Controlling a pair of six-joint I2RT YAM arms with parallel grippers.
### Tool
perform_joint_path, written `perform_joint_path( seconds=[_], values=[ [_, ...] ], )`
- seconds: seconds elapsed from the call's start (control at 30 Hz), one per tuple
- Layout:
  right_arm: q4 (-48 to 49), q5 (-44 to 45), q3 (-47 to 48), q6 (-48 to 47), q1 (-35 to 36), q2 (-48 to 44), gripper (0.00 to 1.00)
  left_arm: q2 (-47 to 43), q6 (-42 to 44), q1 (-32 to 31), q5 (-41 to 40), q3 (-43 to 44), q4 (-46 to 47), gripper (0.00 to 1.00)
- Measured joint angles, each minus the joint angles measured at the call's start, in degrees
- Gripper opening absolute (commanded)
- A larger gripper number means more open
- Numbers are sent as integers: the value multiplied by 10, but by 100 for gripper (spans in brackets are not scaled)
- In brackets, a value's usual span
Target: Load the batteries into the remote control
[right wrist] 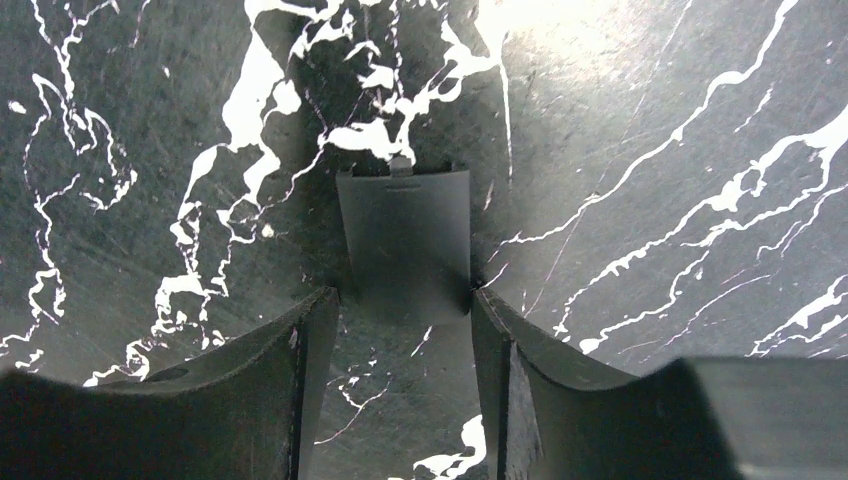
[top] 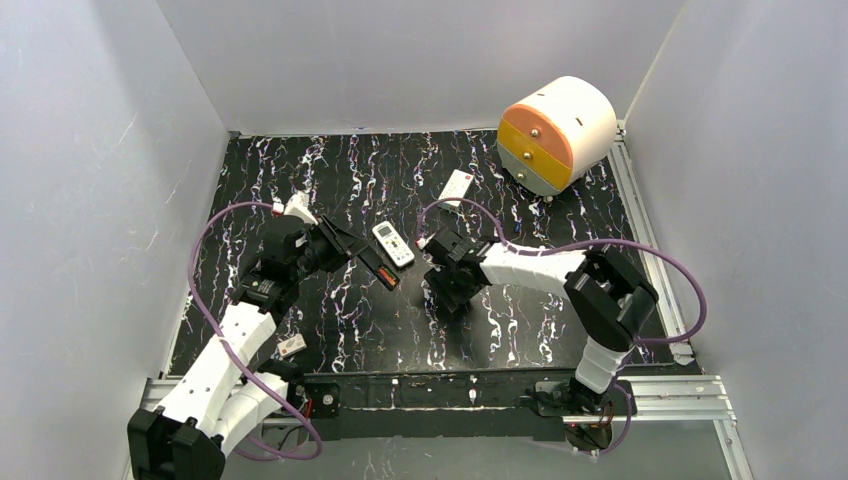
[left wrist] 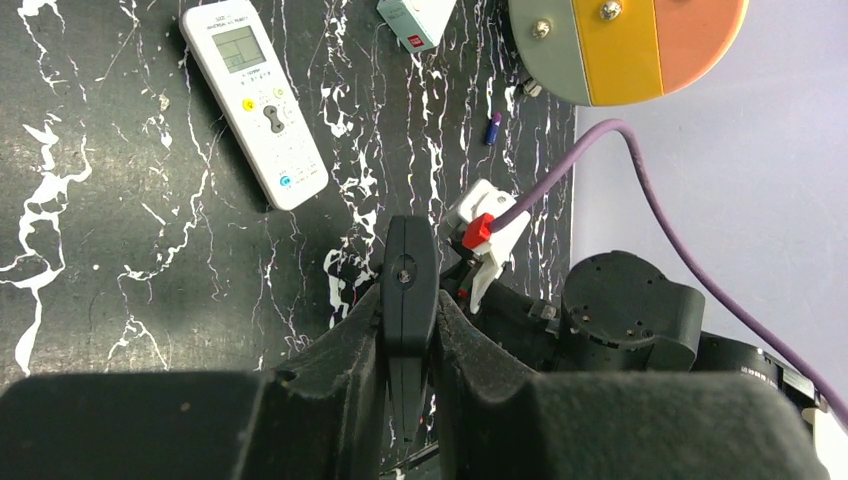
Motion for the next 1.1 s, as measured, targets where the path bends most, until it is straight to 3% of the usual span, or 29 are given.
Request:
perform_joint_path(
  seconds=[0.67,0.83,1.1],
  values=[
    [-36,-9,41,-22,-5,33,52,-5,-1,7,-3,-5,-3,0],
    [-42,-1,49,-25,3,39,37,-6,-1,10,-4,-8,-6,0],
    [-45,20,51,6,8,36,33,3,1,10,5,-10,-5,0]
  ],
)
